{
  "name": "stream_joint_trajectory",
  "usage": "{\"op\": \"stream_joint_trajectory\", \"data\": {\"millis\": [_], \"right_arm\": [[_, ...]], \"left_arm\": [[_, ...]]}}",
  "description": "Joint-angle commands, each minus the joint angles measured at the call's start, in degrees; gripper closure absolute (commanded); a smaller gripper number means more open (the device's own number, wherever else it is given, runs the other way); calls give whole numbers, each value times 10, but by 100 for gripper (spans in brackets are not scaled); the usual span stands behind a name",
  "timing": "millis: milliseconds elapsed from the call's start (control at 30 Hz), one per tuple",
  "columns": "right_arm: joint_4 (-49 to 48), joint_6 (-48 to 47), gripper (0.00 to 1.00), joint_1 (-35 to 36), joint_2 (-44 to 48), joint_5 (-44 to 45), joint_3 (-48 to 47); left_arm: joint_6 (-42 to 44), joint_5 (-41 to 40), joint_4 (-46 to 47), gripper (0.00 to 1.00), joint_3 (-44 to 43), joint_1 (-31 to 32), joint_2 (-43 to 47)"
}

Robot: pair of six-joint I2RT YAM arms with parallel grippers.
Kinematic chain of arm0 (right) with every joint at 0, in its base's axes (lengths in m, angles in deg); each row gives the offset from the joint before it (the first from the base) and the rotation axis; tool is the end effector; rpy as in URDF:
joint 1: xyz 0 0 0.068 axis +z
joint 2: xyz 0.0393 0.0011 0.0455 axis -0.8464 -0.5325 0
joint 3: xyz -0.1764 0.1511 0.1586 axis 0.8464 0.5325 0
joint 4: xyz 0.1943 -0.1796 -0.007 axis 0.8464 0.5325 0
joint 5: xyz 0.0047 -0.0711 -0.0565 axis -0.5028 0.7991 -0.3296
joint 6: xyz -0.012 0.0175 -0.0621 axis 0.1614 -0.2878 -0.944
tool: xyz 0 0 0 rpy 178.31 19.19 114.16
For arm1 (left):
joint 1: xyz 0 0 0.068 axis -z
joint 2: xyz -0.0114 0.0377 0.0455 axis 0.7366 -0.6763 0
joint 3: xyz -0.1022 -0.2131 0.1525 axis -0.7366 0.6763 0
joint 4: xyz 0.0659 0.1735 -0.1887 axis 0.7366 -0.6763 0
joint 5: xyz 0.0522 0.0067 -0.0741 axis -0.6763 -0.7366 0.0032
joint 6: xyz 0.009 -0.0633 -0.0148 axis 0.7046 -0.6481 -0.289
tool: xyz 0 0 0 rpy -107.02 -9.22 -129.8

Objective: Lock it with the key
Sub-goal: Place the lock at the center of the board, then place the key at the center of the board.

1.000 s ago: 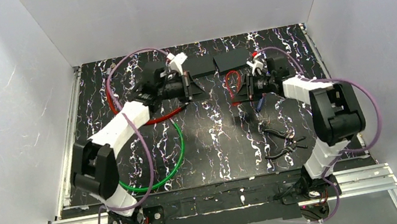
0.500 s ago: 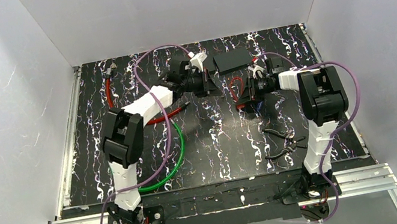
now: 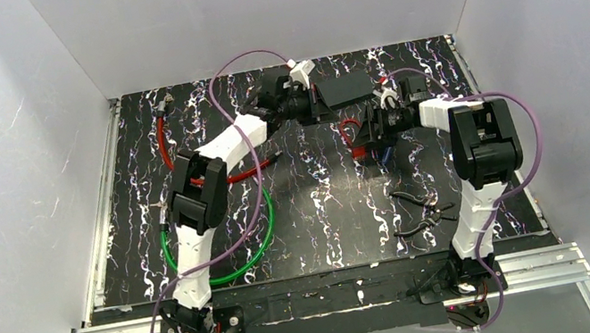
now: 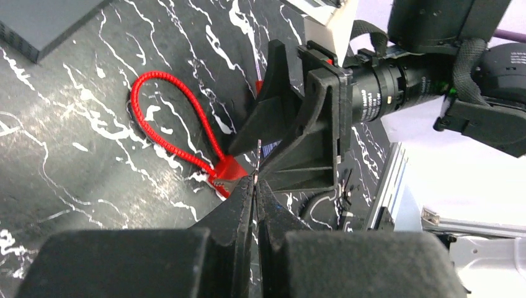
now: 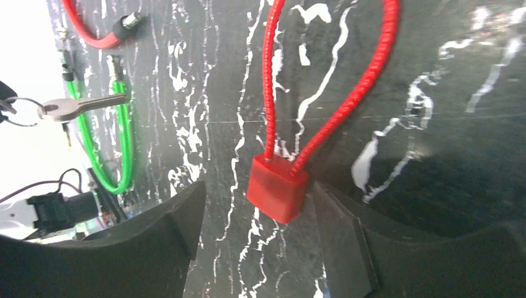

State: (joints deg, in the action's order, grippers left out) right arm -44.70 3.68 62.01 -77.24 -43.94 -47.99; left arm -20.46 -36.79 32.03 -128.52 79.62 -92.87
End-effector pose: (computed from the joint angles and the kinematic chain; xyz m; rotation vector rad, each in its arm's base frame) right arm 0.4052 0.0649 0.1421 -0.1497 2.4601 1.0571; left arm 0.4411 -0.3138 0.2346 0.4977 2.0683 -1.3015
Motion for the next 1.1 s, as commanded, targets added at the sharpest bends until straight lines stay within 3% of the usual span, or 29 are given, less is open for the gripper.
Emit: {"op": "stream_joint_trajectory", "data": {"millis": [0, 167, 567, 767, 833, 1067], "right_arm": [[34, -36, 23, -22, 34, 56, -20], [25, -34, 3, -36, 64, 47, -15], [8, -37, 2, -36, 103, 28, -8], [5, -42, 2, -36, 102, 20, -8], [4, -44, 2, -36, 104, 20, -7], [2, -43, 2, -36, 113, 8, -4]], "left_arm": [[5, -10, 3, 100, -38, 13, -26], [-1, -15, 2, 100, -87, 23, -77], [11, -34, -12, 98, -168, 36, -158], [23, -35, -27, 66, -144, 31, -118], [27, -29, -43, 50, -131, 26, -93], [85, 16, -138, 28, -66, -12, 44]]}}
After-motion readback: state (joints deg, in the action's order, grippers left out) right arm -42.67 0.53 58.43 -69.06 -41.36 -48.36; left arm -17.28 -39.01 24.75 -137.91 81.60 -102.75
